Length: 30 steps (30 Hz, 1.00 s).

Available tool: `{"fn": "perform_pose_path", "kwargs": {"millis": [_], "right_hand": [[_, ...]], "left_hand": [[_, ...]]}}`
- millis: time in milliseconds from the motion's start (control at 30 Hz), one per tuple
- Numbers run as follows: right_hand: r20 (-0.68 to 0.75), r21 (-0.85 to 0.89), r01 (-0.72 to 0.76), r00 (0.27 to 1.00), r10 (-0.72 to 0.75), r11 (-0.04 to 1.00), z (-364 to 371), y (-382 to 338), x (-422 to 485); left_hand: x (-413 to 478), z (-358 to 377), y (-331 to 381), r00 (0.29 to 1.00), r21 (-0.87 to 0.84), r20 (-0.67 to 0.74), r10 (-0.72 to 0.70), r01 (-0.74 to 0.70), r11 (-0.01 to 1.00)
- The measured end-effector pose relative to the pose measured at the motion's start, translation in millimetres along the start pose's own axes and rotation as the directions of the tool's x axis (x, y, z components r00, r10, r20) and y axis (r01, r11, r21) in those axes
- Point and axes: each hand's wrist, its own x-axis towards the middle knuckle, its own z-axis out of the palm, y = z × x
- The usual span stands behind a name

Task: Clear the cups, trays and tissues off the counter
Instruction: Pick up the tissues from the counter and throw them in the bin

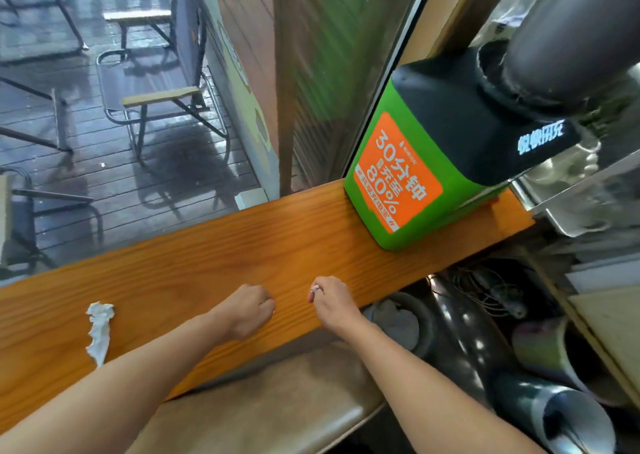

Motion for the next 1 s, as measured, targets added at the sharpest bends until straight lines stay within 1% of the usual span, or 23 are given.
{"fn": "perform_pose_path", "kwargs": {"millis": [67,133,200,333,400,467,533,600,800,900,1000], "right_hand": [[0.018,-0.009,-0.014,1.0,0.014,1.0,-12,13,-10],[0.023,-0.009,-0.019,1.0,0.019,1.0,-26,29,-21],[-0.021,-0.011,-0.011,1.0,0.011,1.0,-40,46,-31],[-0.045,-0.091,-0.019,0.999,0.015,0.996,-72,79,-65],[-0.085,-0.072,-0.067,0.995,0.06,0.995,-88,97,-80],[-0.086,-0.065,-0.097,0.992,0.092,0.993,-103,113,-94],[-0.091,-0.073,-0.107,0.991,0.1,0.992,-117,128,-109],[-0.112,-0.042,-0.11,0.988,0.104,0.993,-131,143,-127],[-0.133,0.05,-0.122,0.983,0.128,0.991,-157,184,-161],[-0.134,0.06,-0.113,0.984,0.12,0.992,-162,192,-167],[-0.131,0.045,-0.068,0.989,0.074,0.997,-161,188,-168]], "left_hand": [[-5,8,21,0.999,0.041,-0.024,-0.022,0.023,0.999],[-9,16,43,0.998,0.124,-0.053,-0.028,0.035,0.992],[-14,24,63,0.998,0.198,-0.068,-0.006,0.019,0.98],[-20,42,106,0.999,0.185,-0.04,0.022,-0.014,0.983],[-20,50,130,0.999,0.202,-0.047,0.025,-0.016,0.979],[-22,57,153,0.998,0.235,-0.05,0.046,-0.032,0.972],[-25,65,174,0.996,0.243,-0.051,0.075,-0.061,0.968],[-26,74,195,0.994,0.231,-0.045,0.105,-0.092,0.969],[-21,108,246,0.984,0.36,0.007,0.178,-0.168,0.918],[-26,117,261,0.982,0.409,-0.015,0.19,-0.168,0.897],[-41,114,261,0.977,0.455,-0.029,0.212,-0.176,0.873]]}}
